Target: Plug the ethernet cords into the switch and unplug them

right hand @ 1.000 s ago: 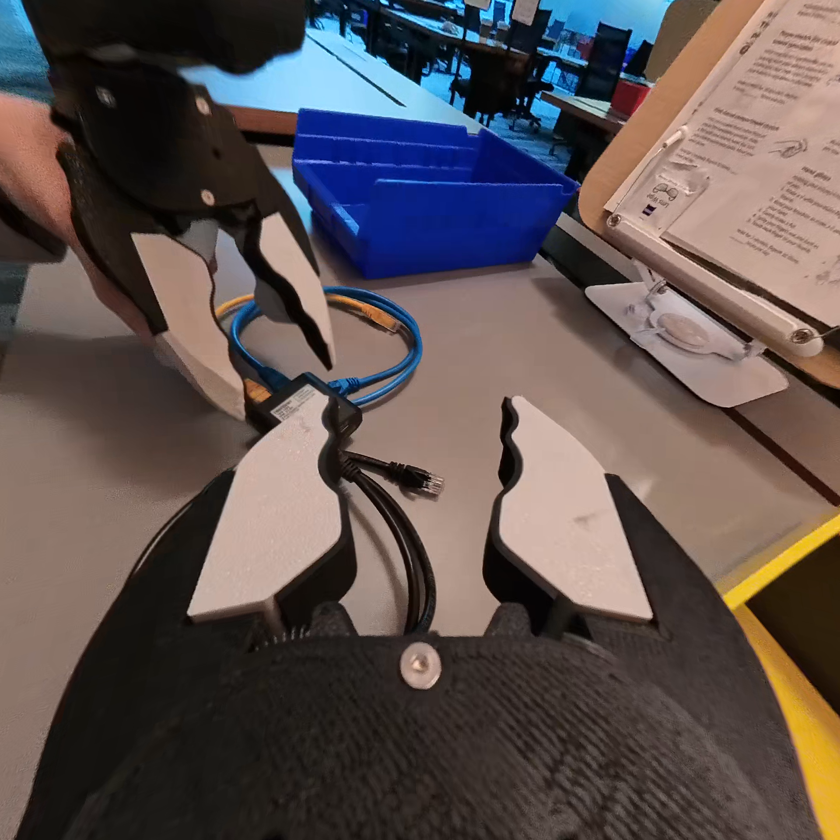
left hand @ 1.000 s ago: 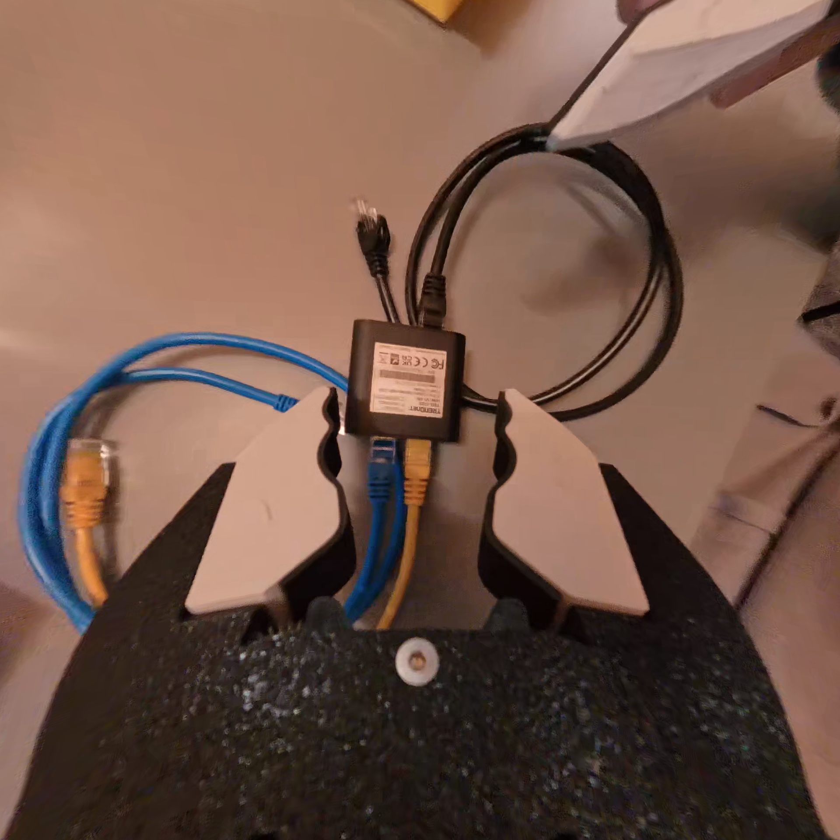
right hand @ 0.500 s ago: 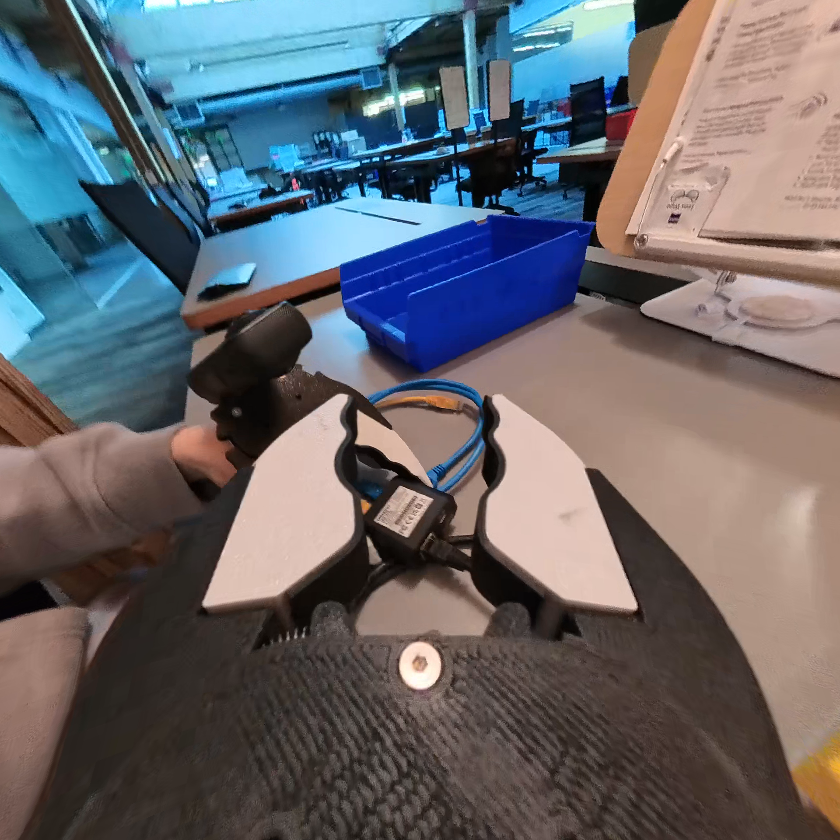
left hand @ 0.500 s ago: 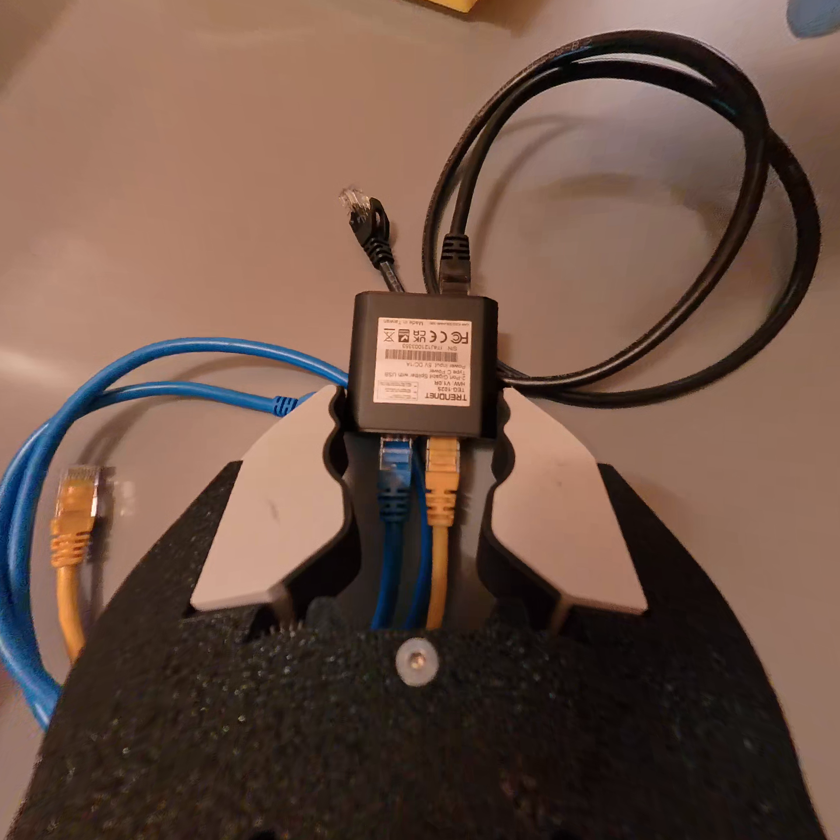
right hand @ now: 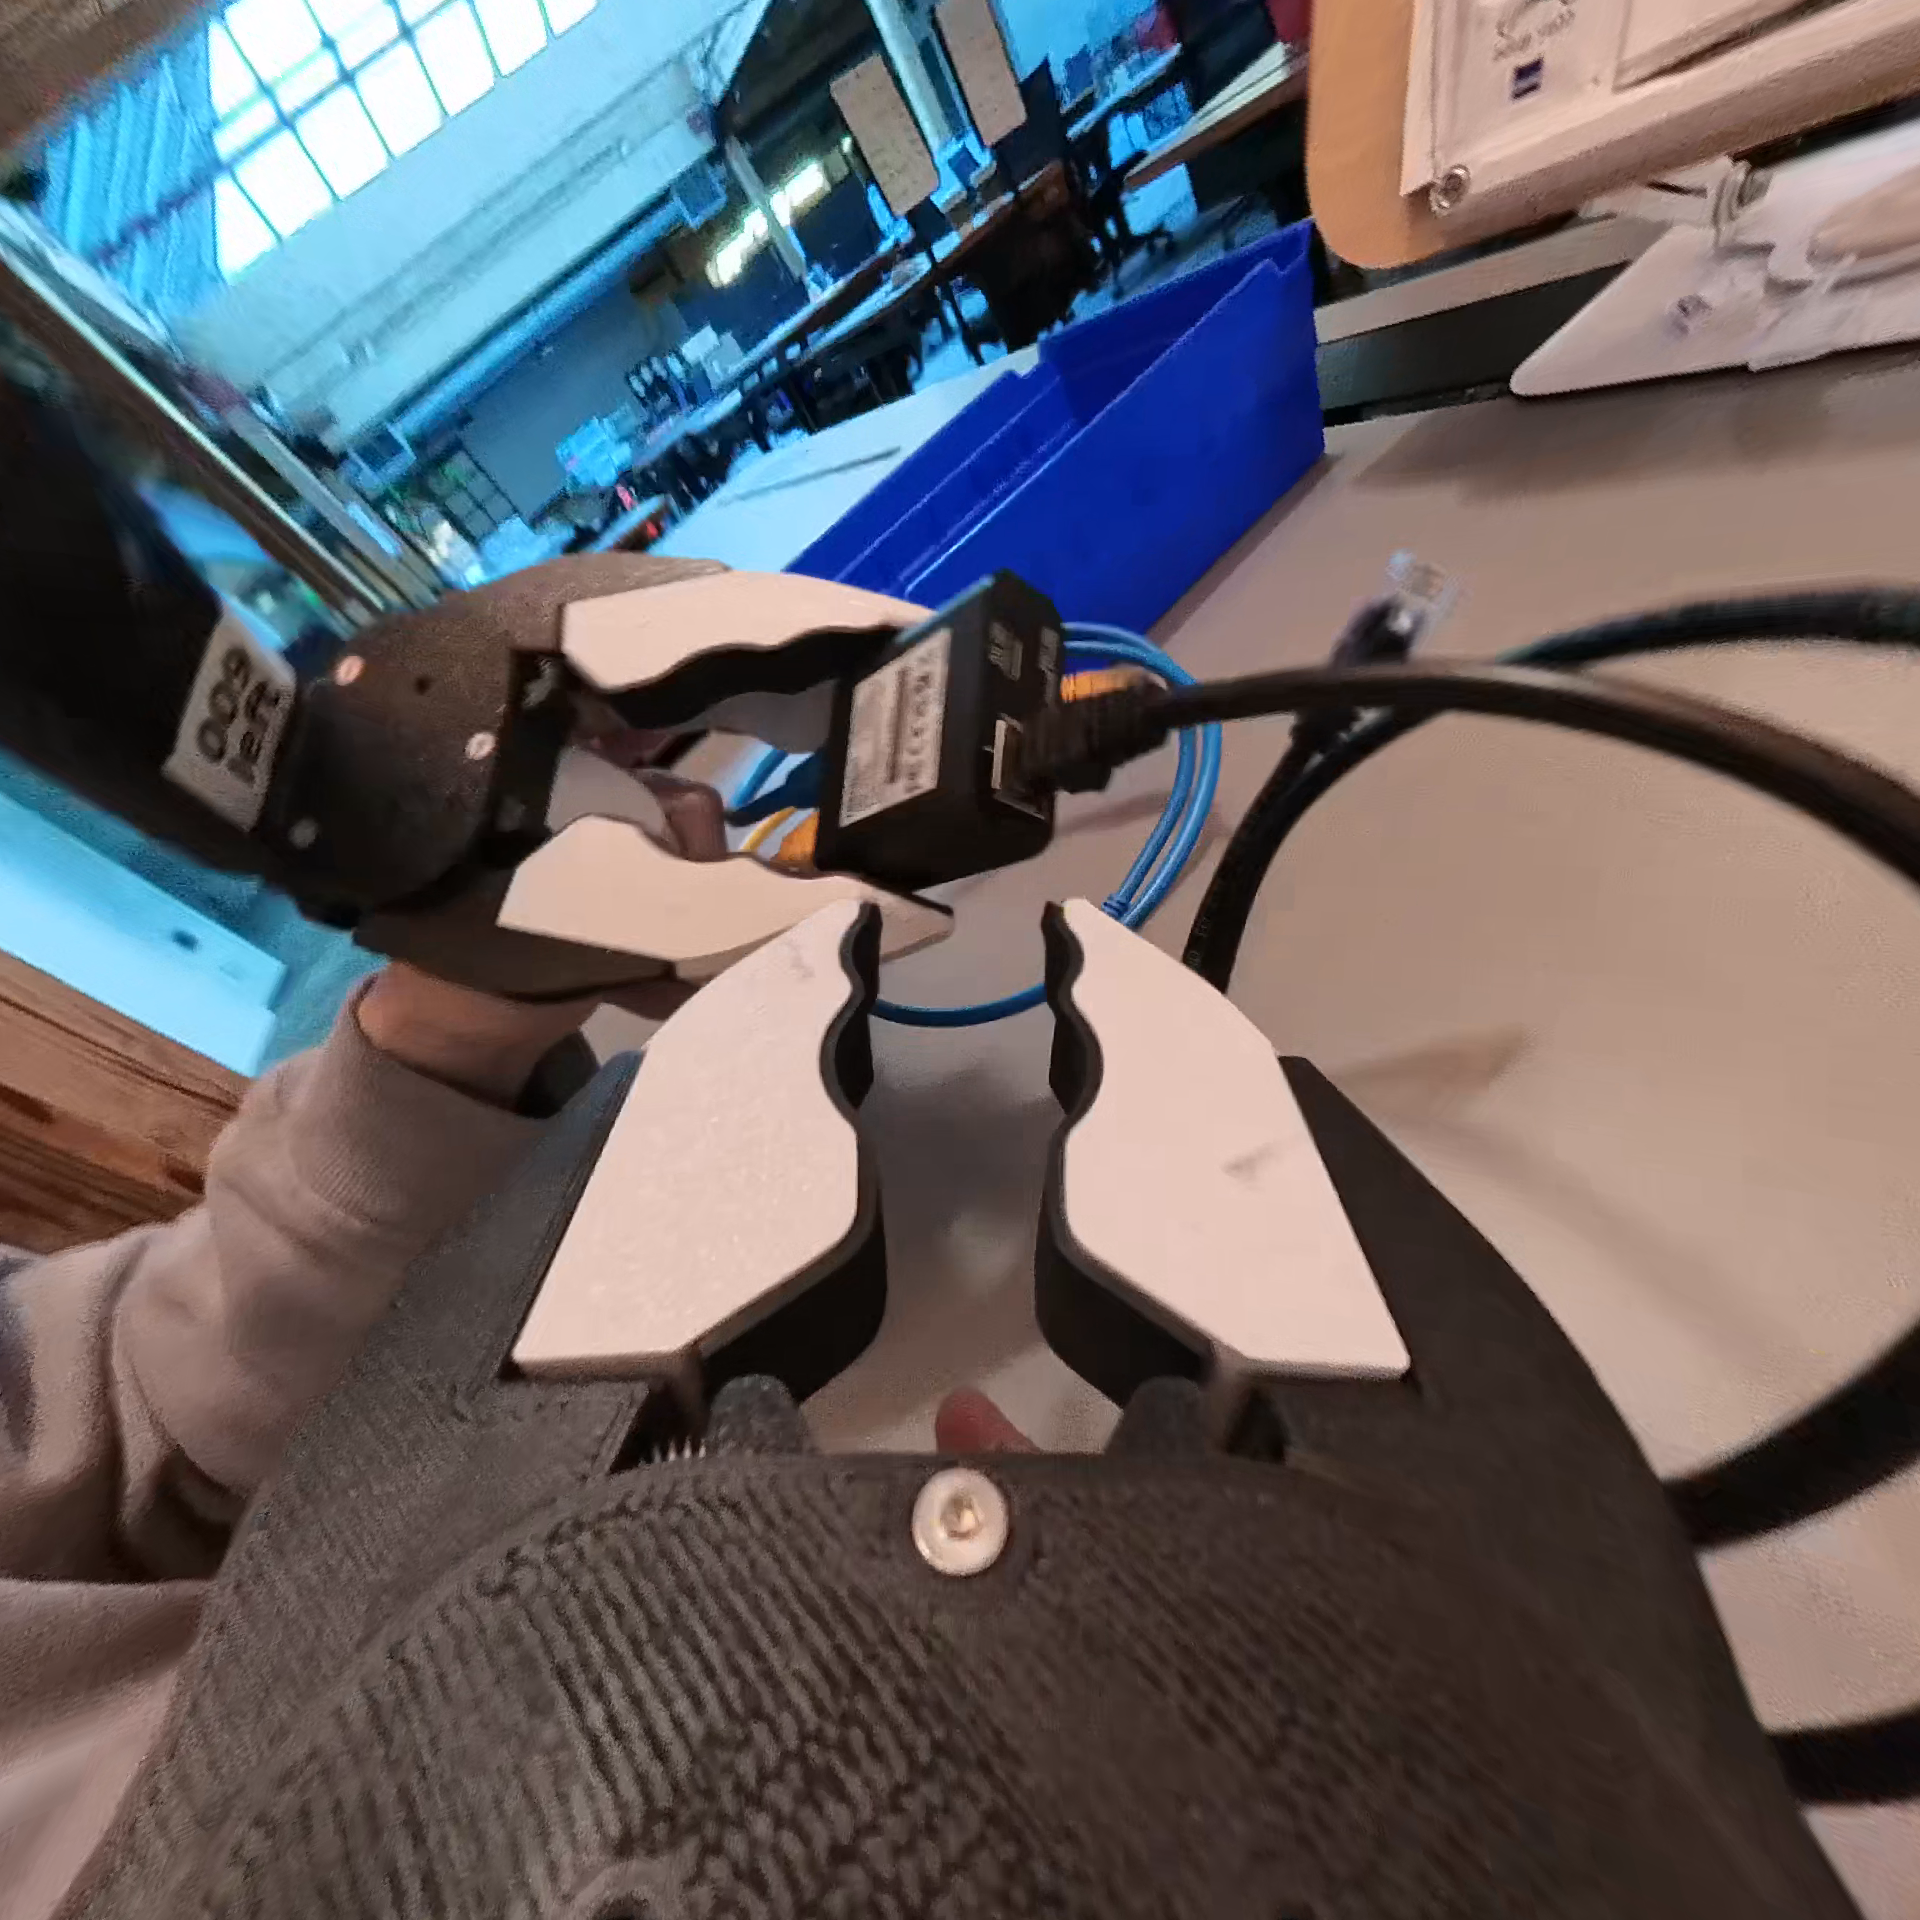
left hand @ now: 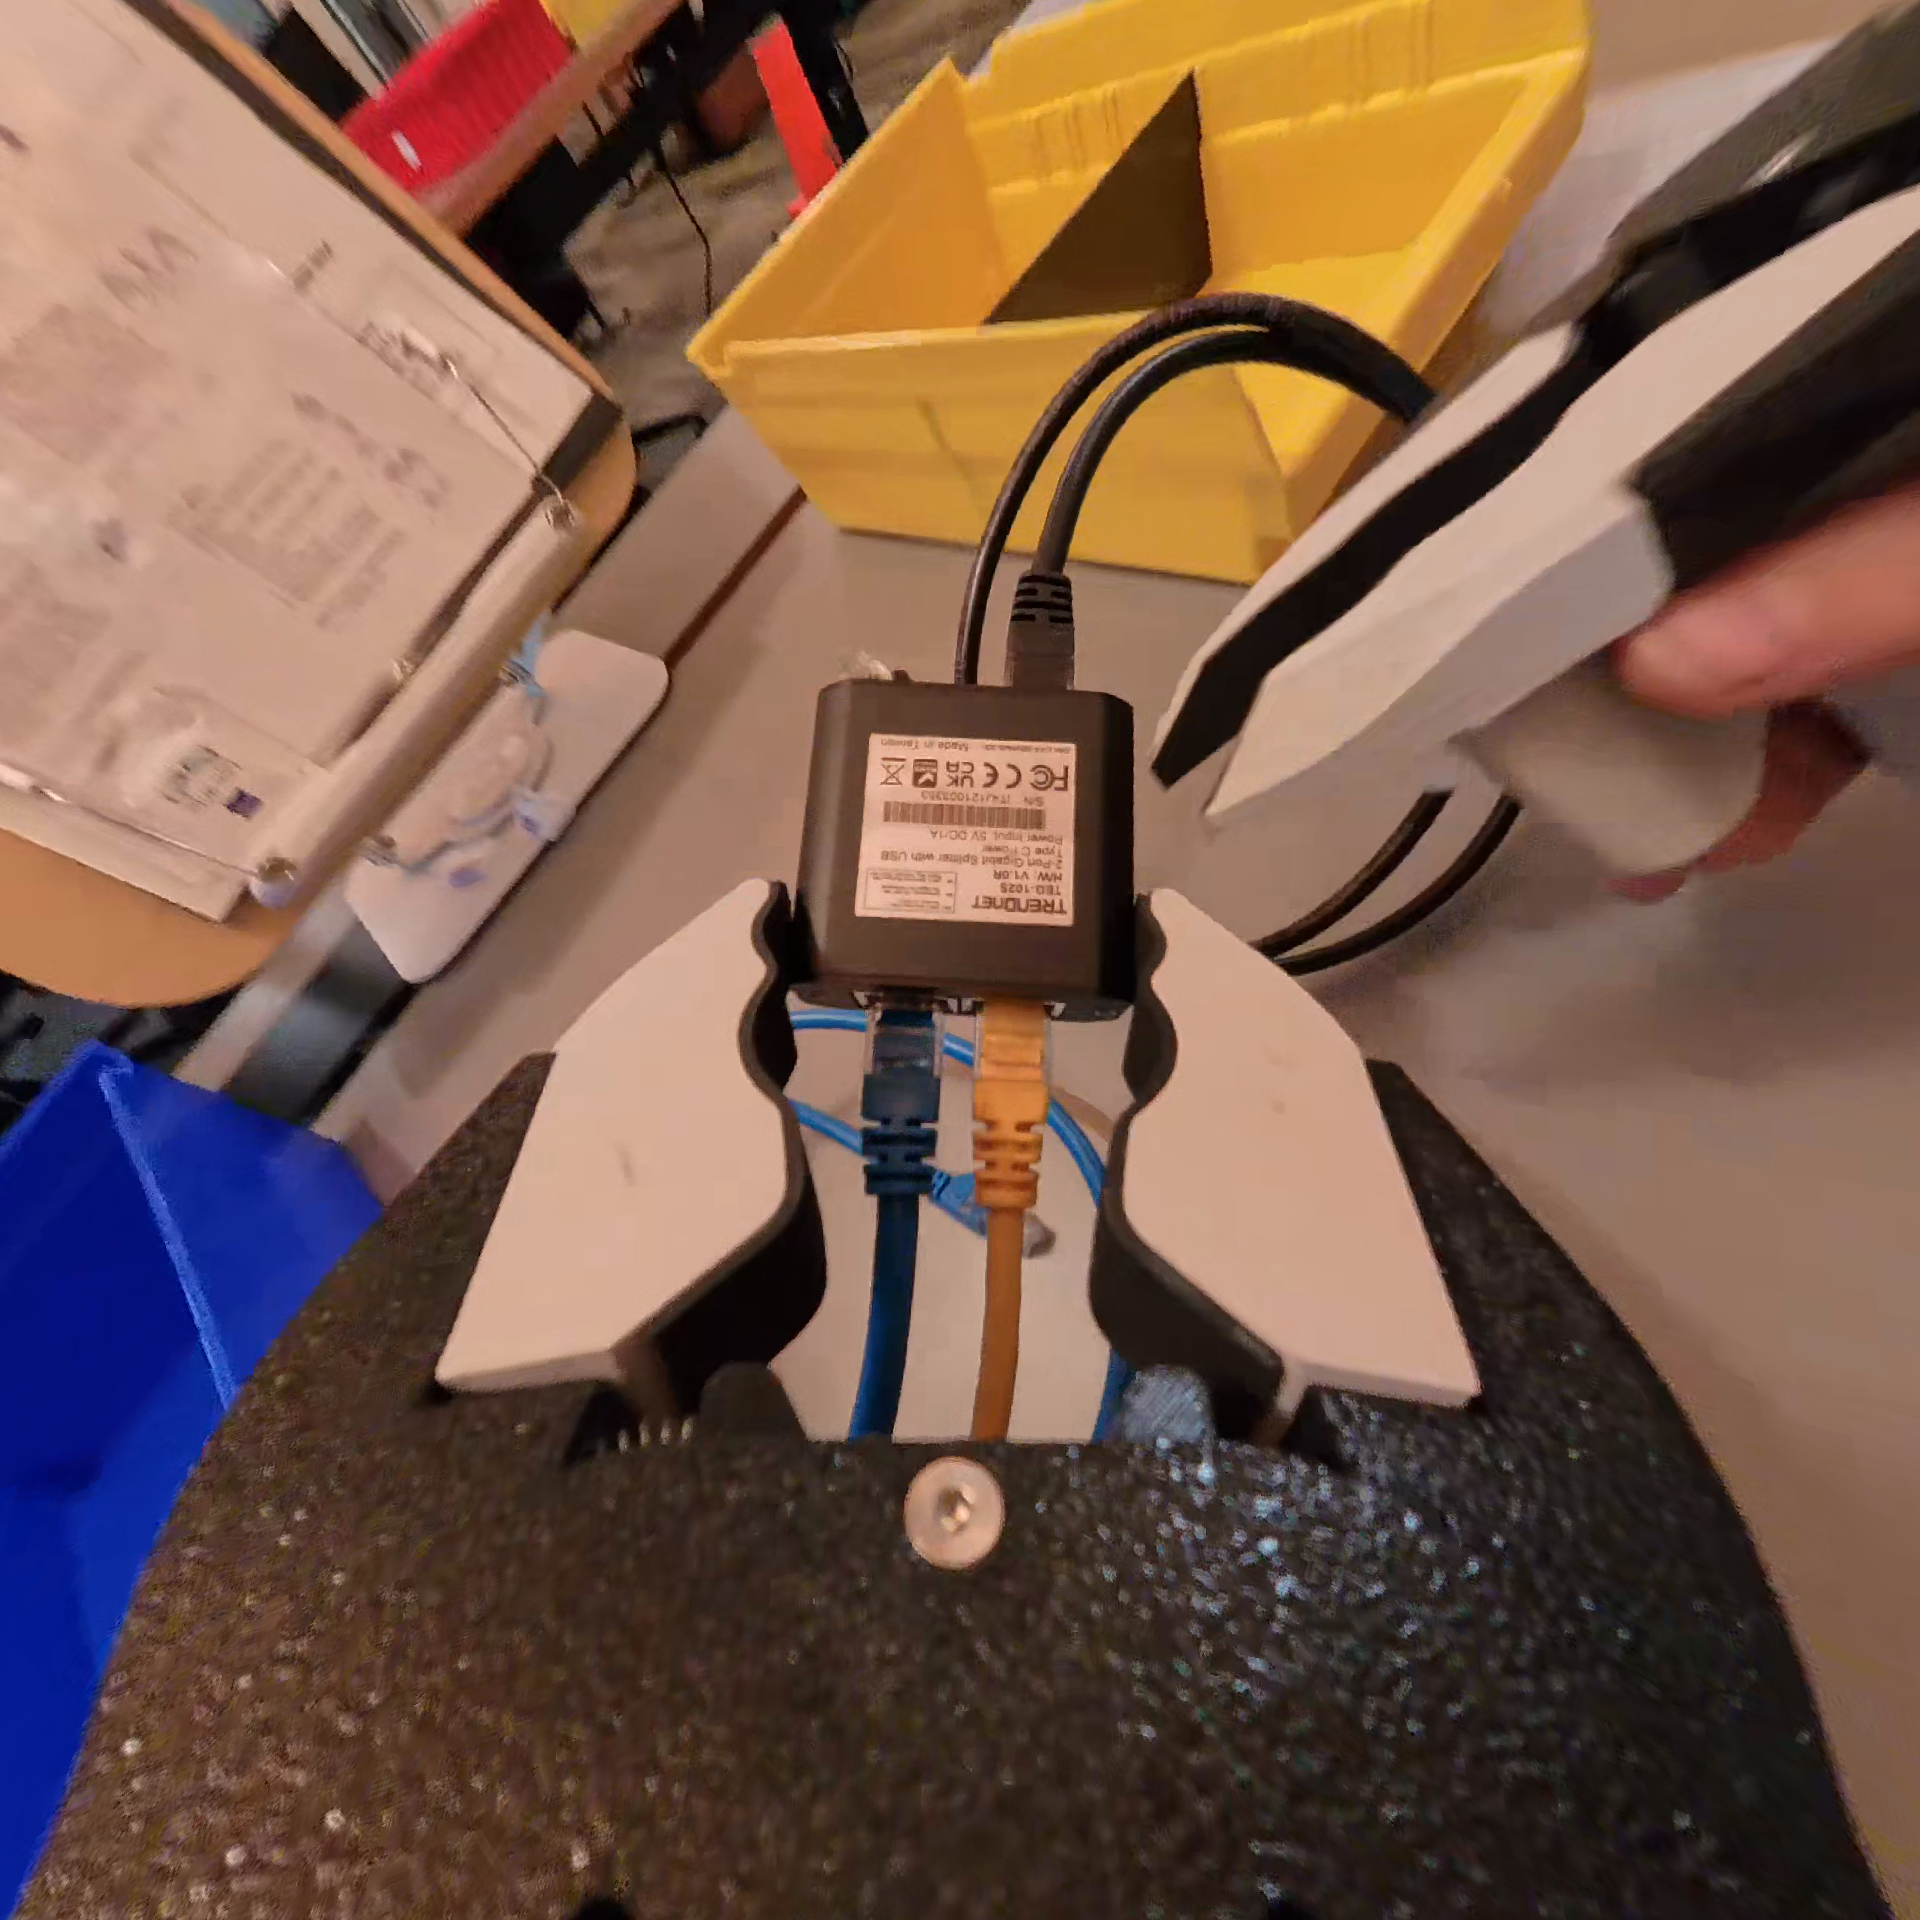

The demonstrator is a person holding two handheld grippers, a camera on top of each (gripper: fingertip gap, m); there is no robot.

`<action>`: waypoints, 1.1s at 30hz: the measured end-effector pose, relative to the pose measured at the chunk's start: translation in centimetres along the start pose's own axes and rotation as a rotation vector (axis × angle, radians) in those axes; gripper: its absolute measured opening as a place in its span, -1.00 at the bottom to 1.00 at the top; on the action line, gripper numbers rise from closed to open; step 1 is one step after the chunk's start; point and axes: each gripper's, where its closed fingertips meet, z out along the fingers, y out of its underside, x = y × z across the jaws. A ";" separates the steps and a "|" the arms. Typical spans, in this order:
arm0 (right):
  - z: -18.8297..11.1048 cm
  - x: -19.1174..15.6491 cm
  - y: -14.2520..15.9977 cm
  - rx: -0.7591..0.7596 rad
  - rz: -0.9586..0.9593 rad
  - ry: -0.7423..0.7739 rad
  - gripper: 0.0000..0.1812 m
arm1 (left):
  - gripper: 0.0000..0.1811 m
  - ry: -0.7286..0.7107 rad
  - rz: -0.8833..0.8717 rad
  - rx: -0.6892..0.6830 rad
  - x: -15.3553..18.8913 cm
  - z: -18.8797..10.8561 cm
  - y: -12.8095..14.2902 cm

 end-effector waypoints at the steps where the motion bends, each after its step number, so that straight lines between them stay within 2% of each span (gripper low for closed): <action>1: 0.1 0.3 -0.1 0.028 0.048 -0.010 -0.65 | -0.33 0.002 0.024 0.023 0.3 0.0 -0.5; 5: 0.2 0.3 -1.6 0.185 0.329 -0.164 -0.60 | -0.33 0.032 0.057 0.040 1.0 -0.1 -0.7; 7: 0.1 0.5 -2.5 0.272 0.452 -0.232 -0.70 | -0.33 0.053 0.051 0.056 1.4 0.0 -0.6; 8: 0.2 0.9 -2.6 0.288 0.482 -0.230 -0.74 | -0.33 0.055 0.046 0.049 1.5 0.1 -0.4; 12: 0.8 1.4 -2.2 0.318 0.505 -0.229 -0.75 | -0.33 0.067 -0.036 0.028 1.6 0.4 0.3; 16: 0.4 2.0 -1.7 0.400 0.613 -0.243 -0.76 | -0.33 0.065 -0.106 0.021 1.9 1.0 0.5; 26: -0.5 2.4 -1.5 0.500 0.613 -0.170 -0.77 | -0.33 0.022 -0.138 0.007 2.9 1.1 0.2; 33: -1.1 1.0 -1.6 0.559 0.554 -0.124 -0.77 | -0.33 0.021 -0.095 0.006 3.1 -0.4 -0.4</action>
